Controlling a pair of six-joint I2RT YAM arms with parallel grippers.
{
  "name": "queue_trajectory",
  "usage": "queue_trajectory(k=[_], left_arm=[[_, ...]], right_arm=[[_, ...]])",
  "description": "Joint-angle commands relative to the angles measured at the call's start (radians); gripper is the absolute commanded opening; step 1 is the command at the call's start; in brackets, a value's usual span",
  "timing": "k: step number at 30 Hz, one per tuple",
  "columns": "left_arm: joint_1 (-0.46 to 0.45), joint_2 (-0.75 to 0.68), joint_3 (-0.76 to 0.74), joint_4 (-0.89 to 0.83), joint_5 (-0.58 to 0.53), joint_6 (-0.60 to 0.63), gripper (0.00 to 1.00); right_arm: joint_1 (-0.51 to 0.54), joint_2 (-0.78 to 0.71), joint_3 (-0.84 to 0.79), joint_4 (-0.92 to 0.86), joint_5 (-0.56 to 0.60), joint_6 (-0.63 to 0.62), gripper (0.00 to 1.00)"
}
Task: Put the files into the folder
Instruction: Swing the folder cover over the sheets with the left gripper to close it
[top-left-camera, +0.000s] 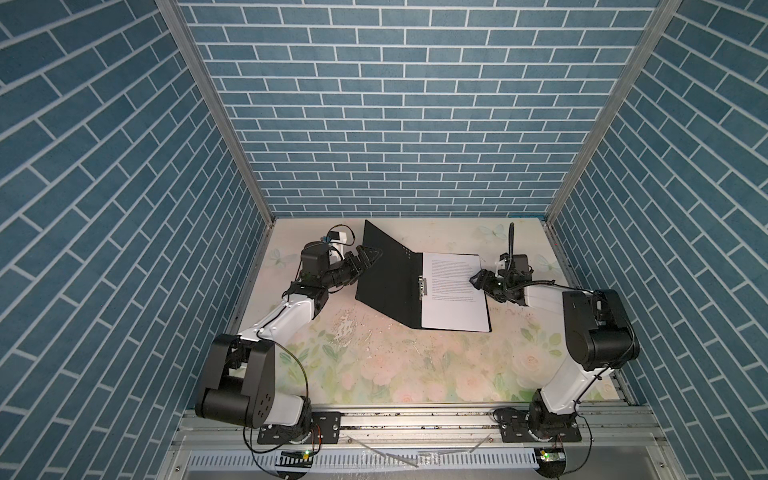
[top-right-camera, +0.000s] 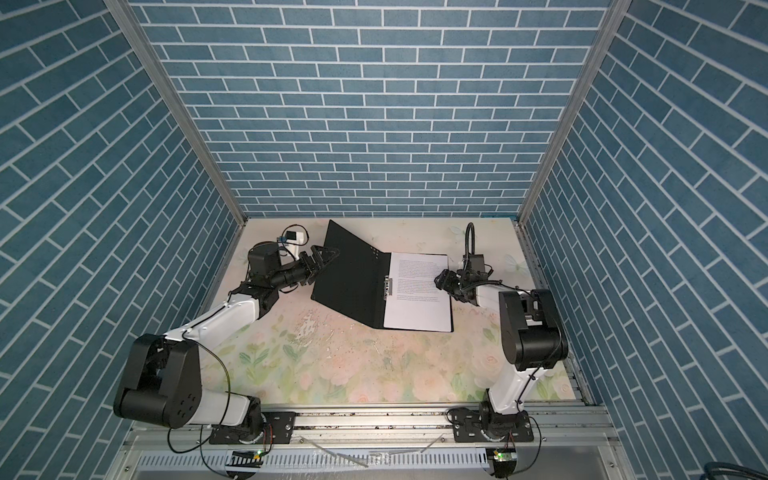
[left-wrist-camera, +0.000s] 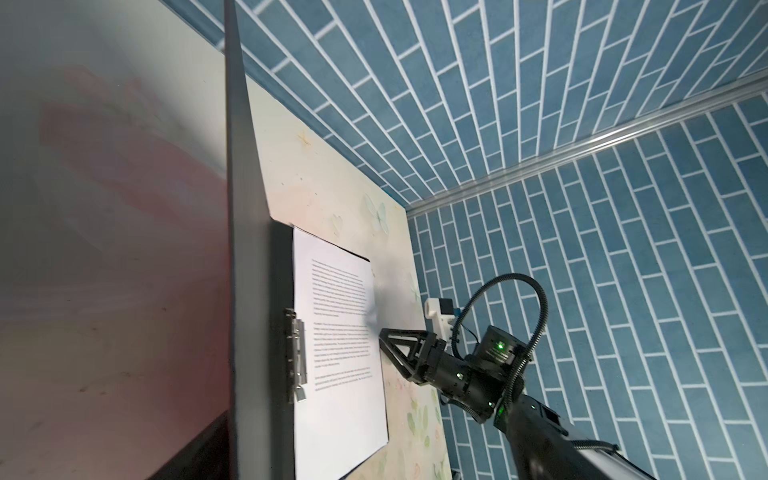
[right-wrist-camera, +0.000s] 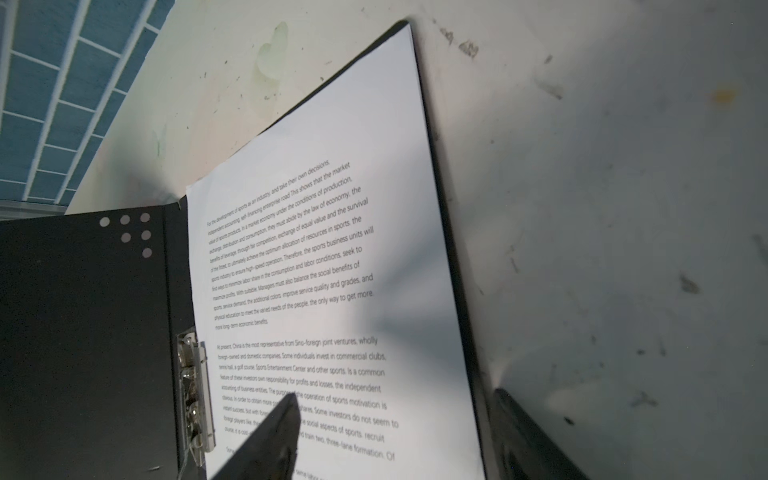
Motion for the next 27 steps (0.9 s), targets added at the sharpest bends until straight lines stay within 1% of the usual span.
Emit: queue_trajectory(k=[1, 2, 7, 10, 16, 20, 24, 27], left_arm=[[-0.046, -0.003, 0.037, 0.076, -0.005, -0.050, 1.00], [-0.063, -0.011, 0.050, 0.069, -0.020, -0.047, 1.00], [-0.168, -0.055, 0.156, -0.119, -0.120, 0.072, 1.00], [-0.236, -0.035, 0.217, -0.158, -0.148, 0.108, 1.00], [-0.352, 0.082, 0.335, -0.202, -0.169, 0.150, 1.00], [-0.433, 0.168, 0.428, -0.239, -0.172, 0.186, 1.00], [-0.504, 0.248, 0.516, -0.288, -0.179, 0.232, 1.00], [-0.531, 0.322, 0.556, -0.298, -0.170, 0.236, 1.00]], right_arm=[[0.017, 0.043, -0.027, -0.114, -0.040, 0.026, 0.72], [0.016, 0.042, -0.027, -0.113, -0.040, 0.026, 0.72], [0.016, 0.042, -0.032, -0.100, -0.050, 0.042, 0.71], [0.018, 0.042, -0.032, -0.081, -0.065, 0.059, 0.71], [0.019, 0.030, -0.029, -0.082, -0.083, 0.067, 0.71], [0.003, -0.015, -0.020, -0.153, -0.065, 0.020, 0.72], [-0.065, -0.073, -0.024, -0.225, -0.038, -0.010, 0.73], [-0.135, -0.142, -0.045, -0.270, -0.002, -0.032, 0.73]])
